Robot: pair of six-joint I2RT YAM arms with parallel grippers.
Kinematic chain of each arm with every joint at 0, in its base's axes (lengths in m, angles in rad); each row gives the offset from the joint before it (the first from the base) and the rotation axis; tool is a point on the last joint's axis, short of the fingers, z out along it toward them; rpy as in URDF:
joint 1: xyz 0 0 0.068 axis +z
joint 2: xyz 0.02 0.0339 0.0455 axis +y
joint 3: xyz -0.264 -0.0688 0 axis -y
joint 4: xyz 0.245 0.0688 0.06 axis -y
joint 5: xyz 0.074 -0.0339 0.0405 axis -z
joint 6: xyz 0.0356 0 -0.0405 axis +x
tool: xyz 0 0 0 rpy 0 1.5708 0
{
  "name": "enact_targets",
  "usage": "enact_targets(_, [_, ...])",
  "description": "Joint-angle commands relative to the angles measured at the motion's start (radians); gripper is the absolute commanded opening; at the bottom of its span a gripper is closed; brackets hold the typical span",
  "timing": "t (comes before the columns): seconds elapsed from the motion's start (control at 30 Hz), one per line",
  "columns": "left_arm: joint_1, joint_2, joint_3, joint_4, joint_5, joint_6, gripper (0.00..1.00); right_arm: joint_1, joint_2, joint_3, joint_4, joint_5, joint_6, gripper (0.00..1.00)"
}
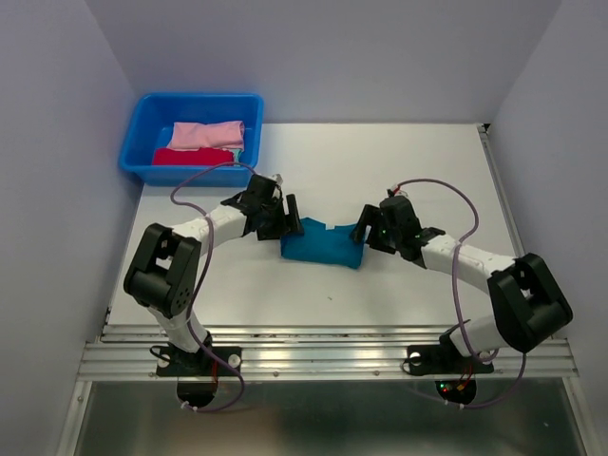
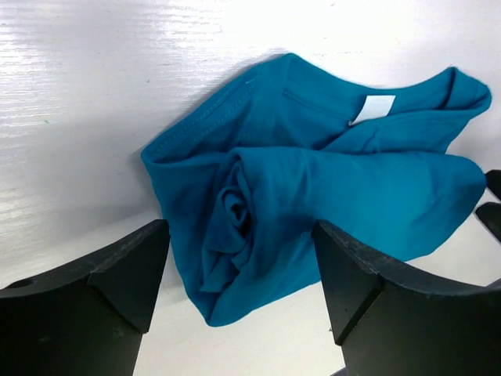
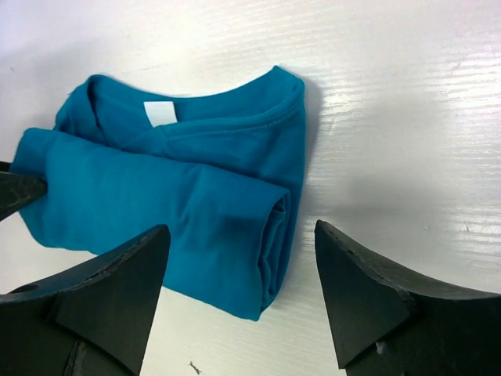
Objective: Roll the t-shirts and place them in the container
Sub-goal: Roll the T-shirt to the center of the board.
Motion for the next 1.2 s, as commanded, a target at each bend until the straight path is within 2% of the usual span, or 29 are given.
enact_targets(0.0, [0.005,-0.081,-0.007,-0.003,-0.022,0.002,0.87,-0.009,0.055,0.002,0.034,-0.060,0.000,0.78])
enact_targets(0.2, [0.004,-0.053,-0.041,0.026,0.010,-0.007,0.88,-0.019,0.121,0.005,0.094,-0.129,0.001,0.71])
enact_targets(0.33, [0.004,-0.053,-0.087,0.052,0.030,-0.024,0.88,-0.019,0.178,0.002,0.143,-0.150,0.009,0.59])
enact_targets(0.43, [0.004,-0.050,-0.097,0.066,0.025,-0.027,0.87,-0.019,0.213,0.003,0.172,-0.159,0.021,0.47])
enact_targets(0.47, [0.004,-0.044,-0.098,0.072,0.024,-0.029,0.85,-0.019,0.221,0.003,0.177,-0.167,0.030,0.37])
enact_targets(0.53, [0.004,-0.026,-0.097,0.081,0.027,-0.030,0.81,-0.019,0.229,0.002,0.182,-0.167,0.038,0.25])
enact_targets(0.57, [0.004,-0.017,-0.095,0.090,0.030,-0.032,0.72,-0.019,0.226,-0.001,0.180,-0.167,0.047,0.14])
enact_targets(0.6, [0.004,-0.007,-0.095,0.097,0.036,-0.032,0.66,-0.019,0.221,-0.004,0.180,-0.164,0.052,0.14])
enact_targets(0.63, [0.004,0.000,-0.090,0.101,0.053,-0.035,0.60,-0.019,0.213,-0.017,0.177,-0.162,0.058,0.06])
enact_targets(0.67, [0.004,0.015,-0.089,0.110,0.063,-0.035,0.42,-0.019,0.190,-0.023,0.171,-0.159,0.073,0.02])
enact_targets(0.7, [0.004,0.020,-0.087,0.113,0.074,-0.035,0.35,-0.019,0.180,-0.030,0.157,-0.153,0.078,0.01])
enact_targets(0.73, [-0.002,0.023,-0.086,0.113,0.094,-0.036,0.22,-0.019,0.167,-0.043,0.119,-0.141,0.082,0.01])
enact_targets(0.9, [-0.047,0.028,-0.075,0.139,0.148,-0.027,0.00,-0.019,0.013,-0.131,0.000,-0.101,0.131,0.01])
enact_targets(1.1, [-0.122,0.031,-0.070,0.170,0.223,-0.015,0.00,-0.019,-0.195,-0.259,-0.114,-0.037,0.190,0.01])
enact_targets(1.13, [-0.125,0.036,-0.073,0.173,0.231,-0.015,0.00,-0.019,-0.246,-0.268,-0.148,-0.021,0.199,0.07])
enact_targets(1.17, [-0.125,0.042,-0.075,0.181,0.235,-0.013,0.00,-0.019,-0.271,-0.276,-0.171,-0.011,0.205,0.18])
